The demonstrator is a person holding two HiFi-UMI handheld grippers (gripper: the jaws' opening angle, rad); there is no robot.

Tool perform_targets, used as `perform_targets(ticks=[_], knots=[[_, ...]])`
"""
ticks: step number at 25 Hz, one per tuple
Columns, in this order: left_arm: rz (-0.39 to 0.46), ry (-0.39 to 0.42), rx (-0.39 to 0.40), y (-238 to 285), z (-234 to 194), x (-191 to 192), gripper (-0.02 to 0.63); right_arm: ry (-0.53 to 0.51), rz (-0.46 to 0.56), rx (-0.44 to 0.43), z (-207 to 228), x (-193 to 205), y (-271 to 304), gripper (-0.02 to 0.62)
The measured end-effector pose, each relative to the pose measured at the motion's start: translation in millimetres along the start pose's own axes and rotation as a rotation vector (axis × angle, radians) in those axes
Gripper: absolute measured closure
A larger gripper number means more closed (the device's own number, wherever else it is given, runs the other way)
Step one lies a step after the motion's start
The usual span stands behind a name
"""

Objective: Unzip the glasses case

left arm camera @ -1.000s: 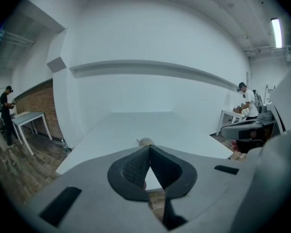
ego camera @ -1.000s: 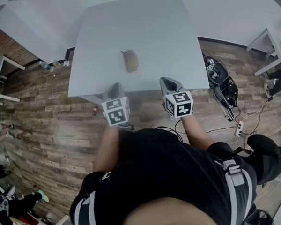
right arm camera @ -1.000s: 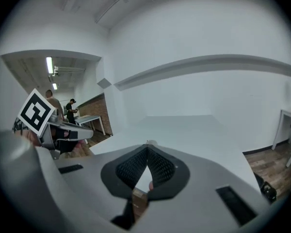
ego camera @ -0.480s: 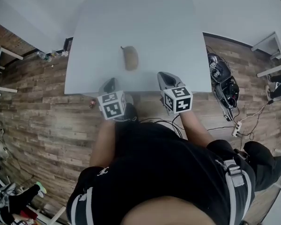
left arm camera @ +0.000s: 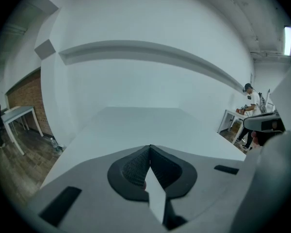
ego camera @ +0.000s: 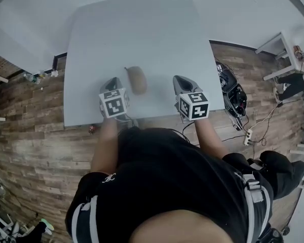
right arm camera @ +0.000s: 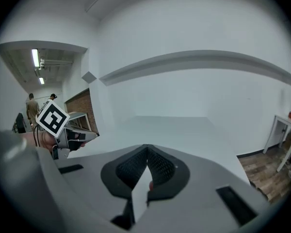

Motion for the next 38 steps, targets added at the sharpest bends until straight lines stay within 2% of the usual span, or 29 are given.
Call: perform_targets(ticks=[7,11,16,18,22,25,29,31,32,33,34,35,38], knots=[[-0.060,-0.028,0.115,70.8,-29.9,-18.8,0.614,-0.013,-0.072,0.029,-14.6,-19.2,78.1,0.589],[-0.112,-0.046,0.178,103.5,-37.0,-11.1,0.614,0.011,-0.111,0.081,-10.9,-21.7,114.9,0.589],[-0.209,-0.078,0.232,126.9,-40.2,7.2,0.613,0.048,-0.146,0.067,-21.9,-19.7,145.4,0.589],[-0.225,-0.076,0.243,134.5,-42.2,7.7,0.614,0.048,-0.162,0.051,-25.1,-19.5,157.7,0.589],[-0.231,-0.015,0.249,144.8,-40.1,6.4,0.614,0.071,-0.182,0.020,-22.0,-16.3,174.0,0.589],[-0.245,-0.028,0.228,151.5,-29.9,3.4,0.614,0.088,-0.200,-0.014,-8.5,-11.6,174.7,0.589],[-0.289,-0.083,0.190,151.2,-20.8,7.4,0.614,0.095,-0.301,-0.148,-2.5,10.9,182.6,0.589],[-0.318,-0.108,0.197,145.6,-15.0,15.3,0.614,0.109,-0.307,-0.208,-6.3,22.4,187.5,0.589],[-0.331,-0.117,0.204,143.4,-11.8,19.1,0.613,0.124,-0.293,-0.235,-8.2,26.4,190.7,0.576],[-0.344,-0.123,0.211,142.2,-8.9,22.6,0.614,0.147,-0.278,-0.262,-10.2,30.7,194.9,0.522],[-0.356,-0.126,0.216,142.1,-7.0,25.7,0.614,0.176,-0.273,-0.284,-11.9,36.6,200.5,0.380],[-0.365,-0.125,0.218,142.9,-6.4,28.1,0.614,0.203,-0.278,-0.292,-12.4,44.2,207.0,0.352],[-0.370,-0.115,0.213,142.3,-8.1,31.0,0.614,0.258,-0.338,-0.259,-7.7,70.2,224.0,0.324]])
Point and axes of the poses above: the fingertips, and each gripper's own axes: y forward along the fingers, z to its right, x out of its underside, the point moved 5 cm from there along -y, backward along the fingers, and after that the axes turned 13 degrees about -x, right-handed, at the moved point
